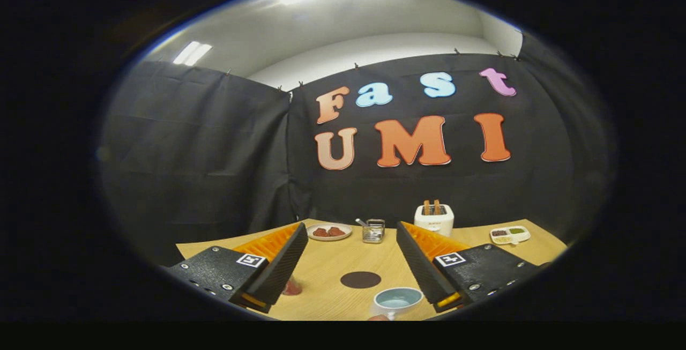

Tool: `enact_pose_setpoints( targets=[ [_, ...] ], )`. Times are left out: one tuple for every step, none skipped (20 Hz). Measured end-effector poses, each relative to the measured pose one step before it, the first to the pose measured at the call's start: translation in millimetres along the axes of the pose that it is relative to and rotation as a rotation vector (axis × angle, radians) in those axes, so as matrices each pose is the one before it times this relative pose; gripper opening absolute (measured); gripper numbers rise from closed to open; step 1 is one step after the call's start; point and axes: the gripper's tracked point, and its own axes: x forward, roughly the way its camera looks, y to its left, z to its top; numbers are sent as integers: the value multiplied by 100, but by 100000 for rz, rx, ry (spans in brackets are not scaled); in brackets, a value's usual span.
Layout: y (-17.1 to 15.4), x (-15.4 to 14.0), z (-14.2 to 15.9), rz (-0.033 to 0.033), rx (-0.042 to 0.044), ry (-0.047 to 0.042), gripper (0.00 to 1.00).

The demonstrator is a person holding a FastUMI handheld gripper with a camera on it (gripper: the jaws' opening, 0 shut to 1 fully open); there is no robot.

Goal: Take the bottle from table, then pour the juice into the cup, finally place the bottle on the coaster

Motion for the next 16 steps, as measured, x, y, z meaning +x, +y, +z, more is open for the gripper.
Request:
enact_pose_setpoints(
  targets=[
    [523,15,-442,566,1126,521,99],
    [587,-14,-540,1308,582,880,99],
    [738,-4,-623,1368,204,853,99],
    [764,4,-559,1760,-454,932,99],
    [903,-17,-605,1669,-966,1243,99],
    [850,66,-738,1525,-1107,1203,99],
    [854,-69,-550,1590,-924,706,99],
    [797,198,-646,1267,-565,942,99],
    [643,235,-621,1308,-312,1246,99],
    [742,179,-709,1207,-36,1233,98],
    [688,180,-766,1064,202,1661,99],
    [615,223,-643,1362,503,1319,99],
    [549,260,-488,889,931,1314,99],
    [541,363,-598,983,1166,1132,99],
    [513,151,-491,994,948,1070,99],
    [429,150,-510,786,759,750,99]
  ],
)
